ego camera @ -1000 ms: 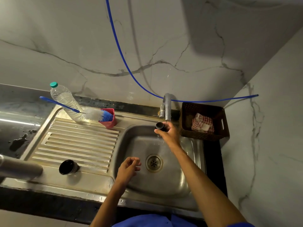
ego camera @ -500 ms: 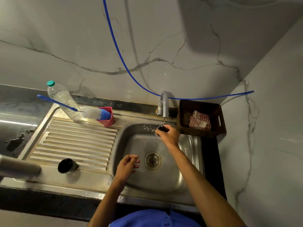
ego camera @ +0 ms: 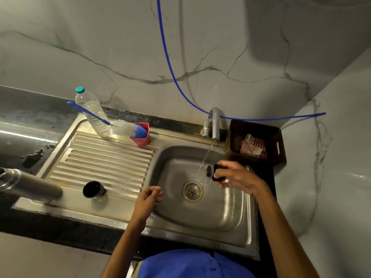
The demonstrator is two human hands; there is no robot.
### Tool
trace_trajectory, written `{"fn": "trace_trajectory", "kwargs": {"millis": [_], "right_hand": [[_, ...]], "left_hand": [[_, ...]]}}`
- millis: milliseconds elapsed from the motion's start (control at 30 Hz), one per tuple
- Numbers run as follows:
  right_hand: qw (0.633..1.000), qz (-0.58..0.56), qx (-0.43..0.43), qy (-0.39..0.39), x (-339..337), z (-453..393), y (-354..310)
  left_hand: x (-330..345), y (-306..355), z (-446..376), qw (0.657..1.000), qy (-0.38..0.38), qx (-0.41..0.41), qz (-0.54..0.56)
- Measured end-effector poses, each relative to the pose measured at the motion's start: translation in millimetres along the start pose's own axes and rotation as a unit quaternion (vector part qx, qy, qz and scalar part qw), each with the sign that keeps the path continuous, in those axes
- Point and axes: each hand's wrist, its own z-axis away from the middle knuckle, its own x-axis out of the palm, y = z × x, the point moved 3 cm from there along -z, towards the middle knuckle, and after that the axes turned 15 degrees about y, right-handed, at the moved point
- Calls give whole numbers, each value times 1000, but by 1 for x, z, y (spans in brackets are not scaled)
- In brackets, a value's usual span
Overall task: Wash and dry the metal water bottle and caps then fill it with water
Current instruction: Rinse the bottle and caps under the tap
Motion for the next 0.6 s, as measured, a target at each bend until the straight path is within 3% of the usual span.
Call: {"fn": "trace_trajectory", "kwargs": {"millis": [33,100,200,367,500,600], "right_hand": [[993,112,30,14,11,-4,19],[933,346,55,84,32,-9,59],[947,299,84,81,61,-8,79],[973,216,70,50,94,6,39],[956,265,-114,46,159,18,3],[939,266,-215,38,218,37,-26]], "left_hand": [[-3,-3,1,1000,-4,-2,2],[-7,-7,5,1000,-14,-10,0],[-14,-7,18,1000,-26,-10,-11],[-22,-6,43,994,-83,-15,-67],[-34,3,47,988,-135,-59,-53],[-58,18,37,989,-139,-41,-38]]}}
